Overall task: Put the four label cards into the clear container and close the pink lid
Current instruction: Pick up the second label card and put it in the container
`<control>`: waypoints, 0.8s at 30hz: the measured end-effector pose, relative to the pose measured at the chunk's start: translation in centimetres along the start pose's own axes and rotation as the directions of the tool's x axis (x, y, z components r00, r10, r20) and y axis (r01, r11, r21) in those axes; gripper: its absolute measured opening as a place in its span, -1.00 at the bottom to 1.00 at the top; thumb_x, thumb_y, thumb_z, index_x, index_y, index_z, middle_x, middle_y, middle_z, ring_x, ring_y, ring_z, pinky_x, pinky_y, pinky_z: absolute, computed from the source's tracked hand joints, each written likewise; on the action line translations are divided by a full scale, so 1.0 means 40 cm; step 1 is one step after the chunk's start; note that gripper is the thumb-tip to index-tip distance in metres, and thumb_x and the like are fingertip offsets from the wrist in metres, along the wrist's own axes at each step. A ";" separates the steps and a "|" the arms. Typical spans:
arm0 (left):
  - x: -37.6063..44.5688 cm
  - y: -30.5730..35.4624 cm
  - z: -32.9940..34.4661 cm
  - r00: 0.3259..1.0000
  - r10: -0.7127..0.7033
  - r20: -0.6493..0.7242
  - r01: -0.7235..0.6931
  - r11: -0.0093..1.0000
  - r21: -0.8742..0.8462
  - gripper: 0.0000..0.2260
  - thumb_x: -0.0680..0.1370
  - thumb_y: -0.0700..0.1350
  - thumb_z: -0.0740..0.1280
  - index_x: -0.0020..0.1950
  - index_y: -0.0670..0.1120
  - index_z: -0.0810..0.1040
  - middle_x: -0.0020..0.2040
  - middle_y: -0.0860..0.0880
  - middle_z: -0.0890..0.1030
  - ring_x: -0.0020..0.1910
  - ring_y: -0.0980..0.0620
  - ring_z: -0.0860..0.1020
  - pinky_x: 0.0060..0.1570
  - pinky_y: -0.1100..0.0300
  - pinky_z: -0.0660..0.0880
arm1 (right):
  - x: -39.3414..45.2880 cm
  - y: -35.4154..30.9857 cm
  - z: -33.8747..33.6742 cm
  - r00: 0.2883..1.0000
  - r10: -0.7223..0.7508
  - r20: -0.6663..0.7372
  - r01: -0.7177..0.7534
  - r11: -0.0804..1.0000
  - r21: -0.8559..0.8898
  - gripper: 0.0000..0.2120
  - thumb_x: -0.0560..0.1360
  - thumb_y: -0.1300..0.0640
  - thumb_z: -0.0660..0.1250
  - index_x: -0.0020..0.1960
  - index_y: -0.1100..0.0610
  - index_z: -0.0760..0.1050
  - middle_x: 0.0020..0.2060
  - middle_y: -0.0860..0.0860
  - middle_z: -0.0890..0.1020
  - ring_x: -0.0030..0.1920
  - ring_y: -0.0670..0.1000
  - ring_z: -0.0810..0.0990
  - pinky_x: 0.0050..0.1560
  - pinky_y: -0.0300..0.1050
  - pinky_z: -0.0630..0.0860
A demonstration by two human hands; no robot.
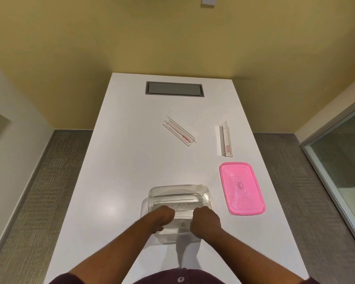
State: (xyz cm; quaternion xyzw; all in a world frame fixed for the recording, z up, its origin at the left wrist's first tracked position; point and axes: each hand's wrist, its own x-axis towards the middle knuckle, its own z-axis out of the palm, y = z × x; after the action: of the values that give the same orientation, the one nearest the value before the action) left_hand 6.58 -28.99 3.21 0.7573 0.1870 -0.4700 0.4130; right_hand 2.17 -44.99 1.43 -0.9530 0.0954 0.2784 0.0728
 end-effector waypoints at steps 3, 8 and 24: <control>0.000 0.009 0.022 0.999 0.046 0.010 -0.046 0.928 0.370 -0.67 0.61 -0.19 0.10 0.31 -0.23 0.49 0.04 -0.19 0.52 -0.03 -0.11 0.51 -0.24 0.15 0.48 | -0.005 -0.006 0.012 0.998 -0.053 -0.016 0.050 0.990 -0.133 -0.75 0.49 0.16 0.34 0.15 0.15 0.61 0.08 0.11 0.64 0.13 0.13 0.61 0.08 -0.01 0.62; 0.011 -0.017 0.030 0.968 0.237 -0.082 -0.092 0.642 0.761 -0.68 0.64 -0.07 0.18 0.31 -0.17 0.53 0.28 -0.16 0.58 0.23 -0.13 0.57 0.12 0.11 0.50 | 0.001 0.008 0.021 0.989 -0.145 -0.026 0.139 0.977 -0.159 -0.73 0.53 0.16 0.31 0.22 0.16 0.55 0.15 0.12 0.57 0.25 0.14 0.51 0.15 0.05 0.59; 0.024 -0.136 -0.011 0.875 0.455 0.165 -0.340 0.335 0.879 -0.35 0.56 0.24 0.26 0.52 -0.09 0.27 0.49 -0.10 0.39 0.43 -0.13 0.39 0.43 -0.04 0.35 | 0.002 0.075 0.039 0.910 -0.412 0.033 0.414 0.905 -0.103 -0.48 0.65 -0.23 -0.02 0.46 0.00 0.37 0.38 0.04 0.52 0.34 0.14 0.52 0.26 0.08 0.51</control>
State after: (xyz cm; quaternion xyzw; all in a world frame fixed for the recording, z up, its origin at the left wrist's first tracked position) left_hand 3.64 -25.52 0.02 0.9045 -0.2551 -0.3388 0.0453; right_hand 0.78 -47.63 -0.18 -0.9526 -0.1239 0.2665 0.0792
